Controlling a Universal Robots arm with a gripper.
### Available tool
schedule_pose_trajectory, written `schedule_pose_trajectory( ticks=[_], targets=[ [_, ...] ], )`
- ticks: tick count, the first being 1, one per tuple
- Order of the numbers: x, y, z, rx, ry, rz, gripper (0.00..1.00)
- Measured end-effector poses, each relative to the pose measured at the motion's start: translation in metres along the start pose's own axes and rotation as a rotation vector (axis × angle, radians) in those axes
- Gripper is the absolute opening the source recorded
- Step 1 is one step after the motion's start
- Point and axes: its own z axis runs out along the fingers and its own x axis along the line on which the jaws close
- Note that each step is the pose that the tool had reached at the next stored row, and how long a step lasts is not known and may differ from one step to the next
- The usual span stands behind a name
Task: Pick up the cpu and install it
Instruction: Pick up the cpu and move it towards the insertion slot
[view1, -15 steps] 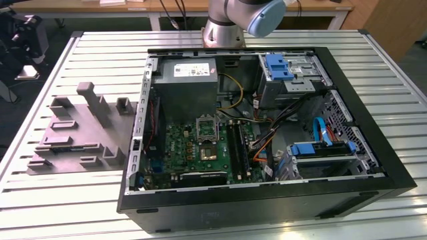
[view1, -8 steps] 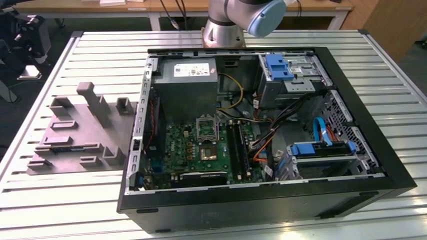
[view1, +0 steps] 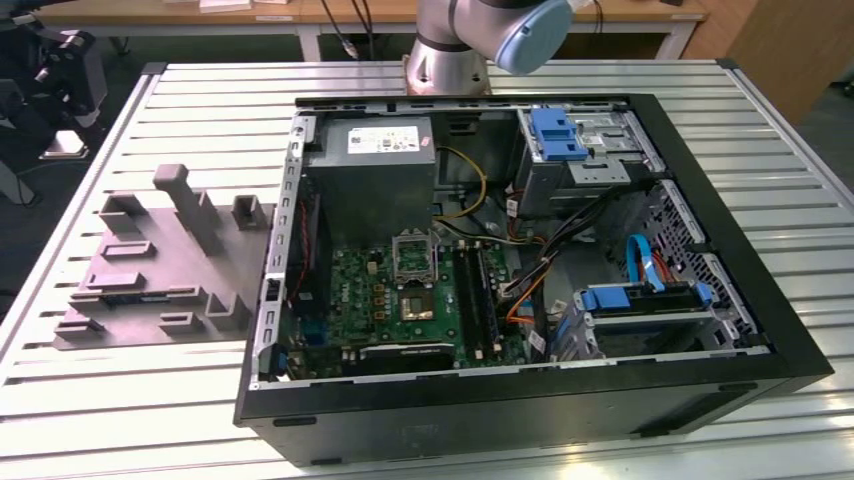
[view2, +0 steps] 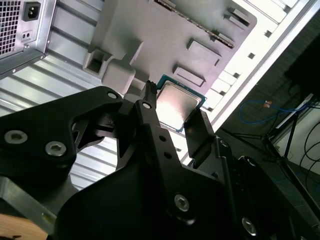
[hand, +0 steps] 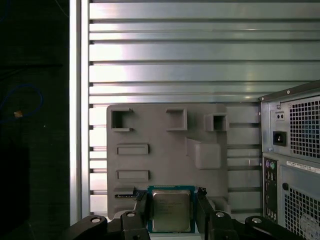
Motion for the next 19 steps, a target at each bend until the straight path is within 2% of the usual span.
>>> schedule_pose_trajectory(
  ticks=[19],
  targets=[
    [-0.0101,0.0003,0.0002,0.0,0.0,0.0,0.47]
  ],
)
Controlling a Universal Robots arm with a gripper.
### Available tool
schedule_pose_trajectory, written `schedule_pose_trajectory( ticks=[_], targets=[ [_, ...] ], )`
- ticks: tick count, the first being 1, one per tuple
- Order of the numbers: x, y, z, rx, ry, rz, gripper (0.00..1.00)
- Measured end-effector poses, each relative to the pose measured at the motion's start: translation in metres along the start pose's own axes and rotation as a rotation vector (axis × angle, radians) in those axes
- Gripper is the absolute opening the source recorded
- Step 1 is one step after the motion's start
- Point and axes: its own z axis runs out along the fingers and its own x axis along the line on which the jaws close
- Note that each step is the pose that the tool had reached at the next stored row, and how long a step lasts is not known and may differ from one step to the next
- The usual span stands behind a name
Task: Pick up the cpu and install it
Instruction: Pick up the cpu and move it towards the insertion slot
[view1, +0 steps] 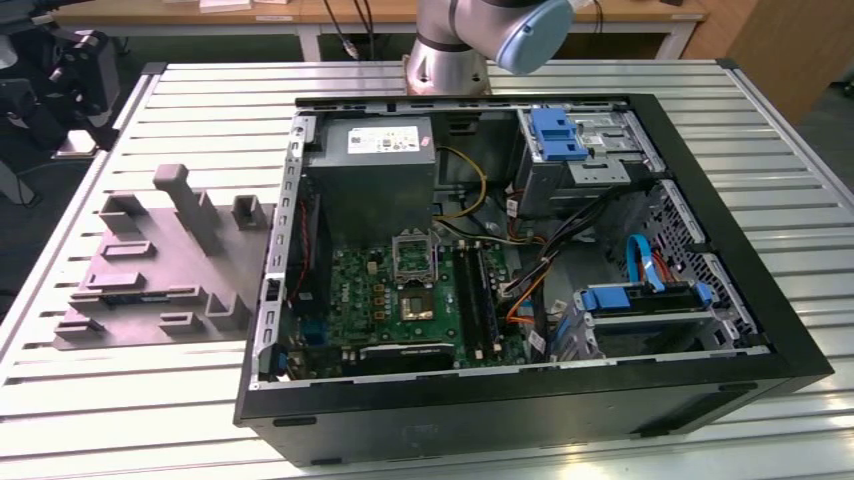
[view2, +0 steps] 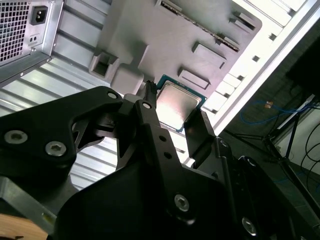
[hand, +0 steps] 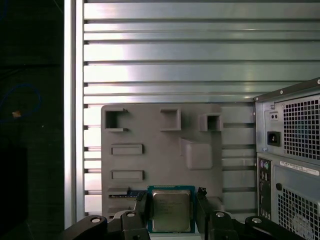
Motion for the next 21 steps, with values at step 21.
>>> schedule_pose_trajectory(
  ticks=[21],
  targets=[
    [-0.0053,0.0002,0.0001,0.0,0.0,0.0,0.47]
  ],
)
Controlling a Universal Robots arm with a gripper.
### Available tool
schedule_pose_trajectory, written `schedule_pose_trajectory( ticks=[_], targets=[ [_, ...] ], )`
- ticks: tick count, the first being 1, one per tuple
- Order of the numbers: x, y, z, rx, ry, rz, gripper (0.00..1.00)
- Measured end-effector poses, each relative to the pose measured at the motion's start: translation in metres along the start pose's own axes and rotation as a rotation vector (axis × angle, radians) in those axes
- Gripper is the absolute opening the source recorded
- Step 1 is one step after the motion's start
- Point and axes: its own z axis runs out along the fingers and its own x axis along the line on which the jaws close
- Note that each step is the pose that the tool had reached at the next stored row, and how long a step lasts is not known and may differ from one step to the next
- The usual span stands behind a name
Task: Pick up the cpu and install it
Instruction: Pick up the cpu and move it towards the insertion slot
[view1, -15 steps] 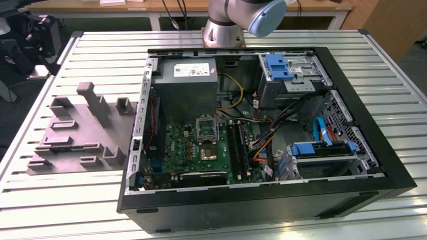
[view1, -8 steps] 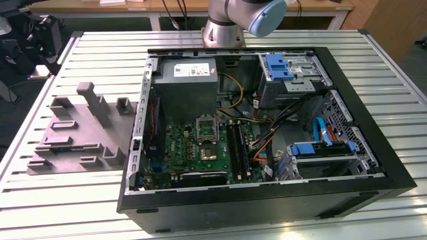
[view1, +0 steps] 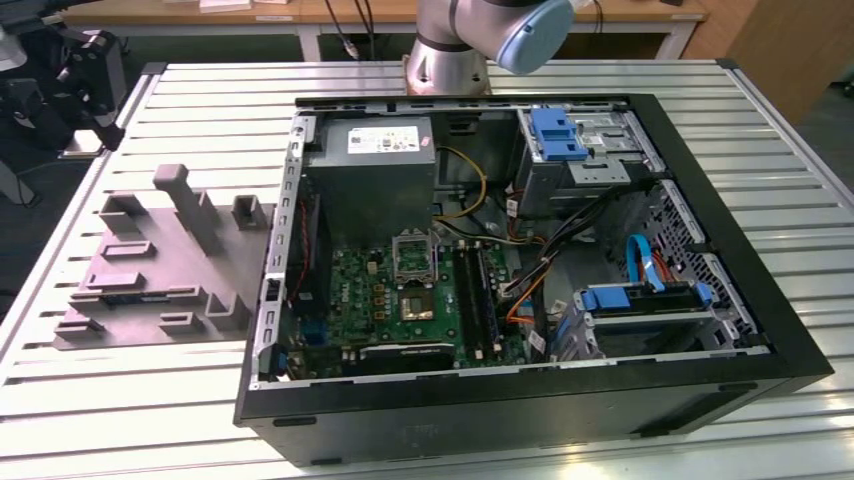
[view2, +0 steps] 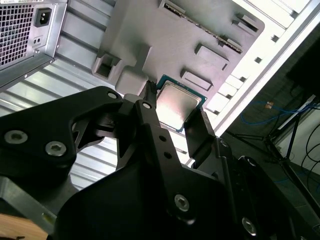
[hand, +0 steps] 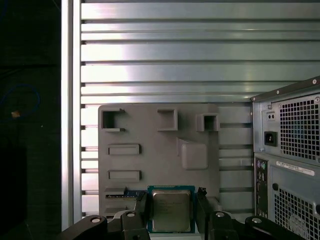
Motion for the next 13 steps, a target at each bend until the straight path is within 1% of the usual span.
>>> schedule_pose_trajectory(
  ticks=[13],
  targets=[
    [-0.0027,0.0001,0.0001,0.0,0.0,0.0,0.47]
  ],
)
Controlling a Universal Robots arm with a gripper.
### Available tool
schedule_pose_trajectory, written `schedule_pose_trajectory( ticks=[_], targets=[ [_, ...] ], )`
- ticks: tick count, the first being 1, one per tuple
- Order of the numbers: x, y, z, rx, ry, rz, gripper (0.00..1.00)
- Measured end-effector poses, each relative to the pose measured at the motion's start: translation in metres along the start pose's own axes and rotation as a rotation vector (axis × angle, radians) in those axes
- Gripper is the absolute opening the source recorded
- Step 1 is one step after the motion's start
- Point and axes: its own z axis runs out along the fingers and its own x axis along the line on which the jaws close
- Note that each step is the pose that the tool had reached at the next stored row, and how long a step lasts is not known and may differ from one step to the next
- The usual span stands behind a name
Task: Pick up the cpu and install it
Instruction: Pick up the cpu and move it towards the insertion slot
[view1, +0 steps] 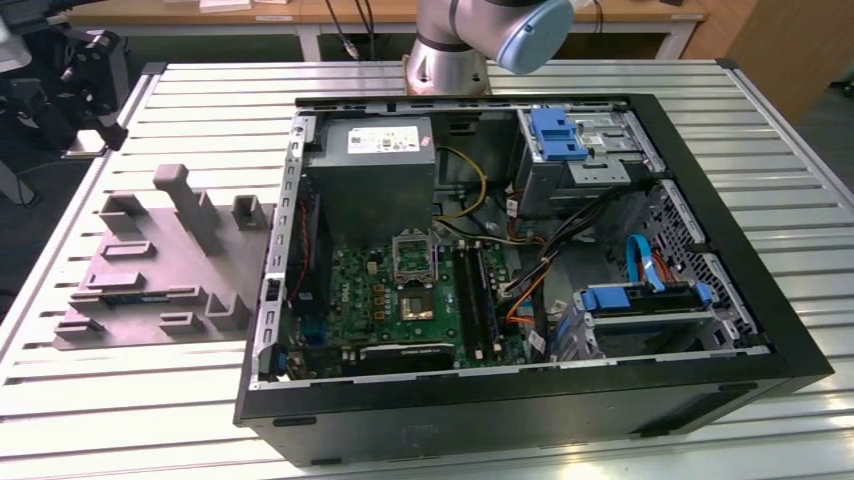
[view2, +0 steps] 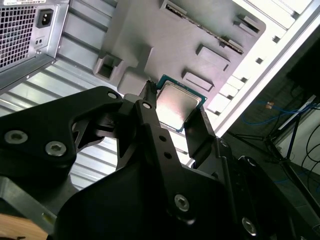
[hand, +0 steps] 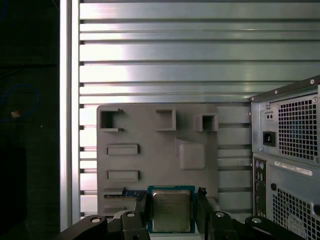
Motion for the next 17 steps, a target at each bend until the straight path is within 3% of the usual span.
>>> schedule_pose_trajectory(
  ticks=[17],
  targets=[
    [-0.0089,0.0003,0.0002,0.0,0.0,0.0,0.47]
  ],
)
